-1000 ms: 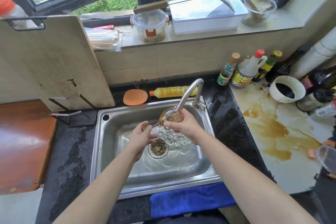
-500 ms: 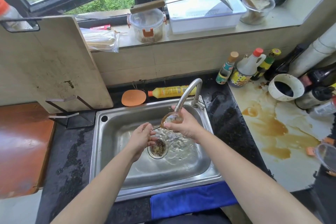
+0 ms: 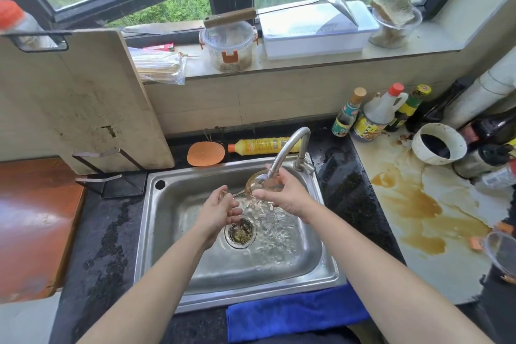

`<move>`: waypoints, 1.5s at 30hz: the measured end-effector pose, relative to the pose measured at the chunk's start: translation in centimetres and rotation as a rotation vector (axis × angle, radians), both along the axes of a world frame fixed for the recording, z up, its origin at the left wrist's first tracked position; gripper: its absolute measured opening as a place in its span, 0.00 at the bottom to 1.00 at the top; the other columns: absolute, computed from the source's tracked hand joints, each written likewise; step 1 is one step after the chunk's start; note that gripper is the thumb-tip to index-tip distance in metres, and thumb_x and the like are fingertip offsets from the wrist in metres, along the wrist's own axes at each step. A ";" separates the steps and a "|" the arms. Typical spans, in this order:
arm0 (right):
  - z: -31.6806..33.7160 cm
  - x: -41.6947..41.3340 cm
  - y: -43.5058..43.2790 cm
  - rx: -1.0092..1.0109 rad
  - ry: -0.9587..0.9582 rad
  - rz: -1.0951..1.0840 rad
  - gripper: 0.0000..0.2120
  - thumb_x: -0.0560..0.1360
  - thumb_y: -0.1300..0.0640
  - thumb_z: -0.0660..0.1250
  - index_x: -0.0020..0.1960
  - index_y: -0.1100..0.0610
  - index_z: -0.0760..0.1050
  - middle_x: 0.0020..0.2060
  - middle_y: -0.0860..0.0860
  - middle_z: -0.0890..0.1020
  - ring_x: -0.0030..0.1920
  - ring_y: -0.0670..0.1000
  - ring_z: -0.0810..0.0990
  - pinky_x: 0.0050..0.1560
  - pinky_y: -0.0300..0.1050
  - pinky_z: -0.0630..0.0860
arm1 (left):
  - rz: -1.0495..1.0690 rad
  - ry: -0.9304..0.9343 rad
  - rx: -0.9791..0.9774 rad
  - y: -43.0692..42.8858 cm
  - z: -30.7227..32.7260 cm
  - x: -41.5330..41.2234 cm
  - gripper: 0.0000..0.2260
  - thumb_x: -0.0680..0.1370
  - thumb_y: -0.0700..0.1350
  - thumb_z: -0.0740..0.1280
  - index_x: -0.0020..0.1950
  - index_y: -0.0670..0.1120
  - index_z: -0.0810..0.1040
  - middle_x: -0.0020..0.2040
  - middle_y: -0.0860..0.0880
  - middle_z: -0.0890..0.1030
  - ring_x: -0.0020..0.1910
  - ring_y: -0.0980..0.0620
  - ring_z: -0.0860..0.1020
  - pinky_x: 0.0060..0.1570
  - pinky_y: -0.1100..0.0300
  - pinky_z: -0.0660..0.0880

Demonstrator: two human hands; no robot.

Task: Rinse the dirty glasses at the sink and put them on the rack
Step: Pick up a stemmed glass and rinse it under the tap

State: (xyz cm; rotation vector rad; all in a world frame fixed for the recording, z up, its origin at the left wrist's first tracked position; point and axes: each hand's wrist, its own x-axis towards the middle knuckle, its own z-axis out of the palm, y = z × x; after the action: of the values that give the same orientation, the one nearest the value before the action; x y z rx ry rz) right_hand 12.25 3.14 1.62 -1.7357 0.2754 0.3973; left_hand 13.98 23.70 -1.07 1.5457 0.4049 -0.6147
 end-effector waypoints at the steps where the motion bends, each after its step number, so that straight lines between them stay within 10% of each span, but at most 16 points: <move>1: 0.0 0.1 0.1 -0.017 0.009 0.002 0.29 0.68 0.42 0.80 0.62 0.37 0.70 0.58 0.38 0.77 0.61 0.45 0.77 0.63 0.54 0.79 | 0.012 0.001 0.001 0.0 0.1 0.0 0.22 0.86 0.42 0.59 0.79 0.44 0.60 0.60 0.37 0.76 0.52 0.43 0.80 0.51 0.51 0.81; 5: -0.3 0.5 0.3 -0.088 0.046 0.045 0.35 0.60 0.31 0.79 0.62 0.40 0.72 0.57 0.42 0.80 0.60 0.48 0.80 0.64 0.58 0.78 | 0.049 0.016 0.019 -0.2 0.2 -0.3 0.21 0.85 0.40 0.59 0.78 0.41 0.61 0.67 0.40 0.73 0.56 0.43 0.80 0.51 0.52 0.80; 12: -0.2 0.3 0.0 -0.047 0.039 0.064 0.37 0.67 0.46 0.81 0.72 0.42 0.68 0.60 0.41 0.75 0.64 0.47 0.77 0.65 0.58 0.78 | 0.055 0.020 0.089 0.0 0.2 -1.1 0.17 0.85 0.51 0.59 0.68 0.41 0.70 0.50 0.42 0.78 0.41 0.49 0.76 0.41 0.56 0.76; 17: 0.3 0.5 0.8 -0.070 0.040 0.014 0.25 0.65 0.36 0.80 0.55 0.39 0.72 0.54 0.40 0.79 0.56 0.44 0.79 0.63 0.51 0.78 | 0.100 0.046 0.006 -0.2 0.4 -1.2 0.12 0.86 0.44 0.58 0.68 0.40 0.68 0.60 0.41 0.75 0.53 0.43 0.79 0.46 0.56 0.80; 24: 0.4 0.2 0.5 -0.019 0.020 0.058 0.38 0.70 0.49 0.80 0.74 0.43 0.66 0.62 0.42 0.76 0.61 0.44 0.77 0.67 0.49 0.74 | 0.094 0.023 0.030 -0.2 0.2 -1.3 0.12 0.86 0.48 0.58 0.67 0.45 0.69 0.51 0.40 0.77 0.41 0.49 0.76 0.41 0.58 0.76; 29: 0.8 0.4 0.5 -0.028 0.059 0.019 0.18 0.71 0.41 0.77 0.55 0.39 0.72 0.55 0.46 0.80 0.49 0.47 0.81 0.54 0.47 0.81 | 0.132 0.022 -0.025 -0.5 0.4 -1.1 0.15 0.85 0.44 0.61 0.70 0.40 0.68 0.59 0.40 0.76 0.55 0.43 0.80 0.52 0.53 0.80; 36: -0.2 -0.5 -0.4 -0.091 0.041 0.091 0.30 0.72 0.50 0.79 0.66 0.43 0.65 0.58 0.40 0.73 0.61 0.44 0.72 0.63 0.45 0.68 | 0.108 -0.021 0.021 -0.6 0.6 -1.1 0.18 0.84 0.43 0.63 0.74 0.46 0.68 0.50 0.42 0.78 0.36 0.53 0.73 0.32 0.63 0.72; 42: 0.3 -0.3 0.3 -0.091 0.112 0.031 0.36 0.66 0.27 0.71 0.68 0.43 0.70 0.63 0.46 0.78 0.58 0.49 0.78 0.63 0.54 0.77 | 0.098 -0.074 0.013 -0.9 1.0 -1.3 0.16 0.84 0.43 0.63 0.72 0.48 0.70 0.59 0.44 0.78 0.46 0.50 0.80 0.40 0.62 0.79; 45: 0.4 -0.3 0.1 -0.032 0.120 0.020 0.33 0.69 0.36 0.76 0.68 0.47 0.70 0.59 0.46 0.79 0.55 0.49 0.81 0.59 0.52 0.81 | 0.100 -0.082 0.040 -1.0 1.0 -1.3 0.17 0.83 0.42 0.64 0.73 0.47 0.71 0.59 0.44 0.78 0.43 0.51 0.77 0.36 0.63 0.77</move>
State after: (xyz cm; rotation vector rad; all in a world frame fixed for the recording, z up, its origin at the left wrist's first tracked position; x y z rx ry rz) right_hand 11.92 3.28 2.01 -1.7494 0.3525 0.5148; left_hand 12.70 22.74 -0.05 1.5734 0.4317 -0.4666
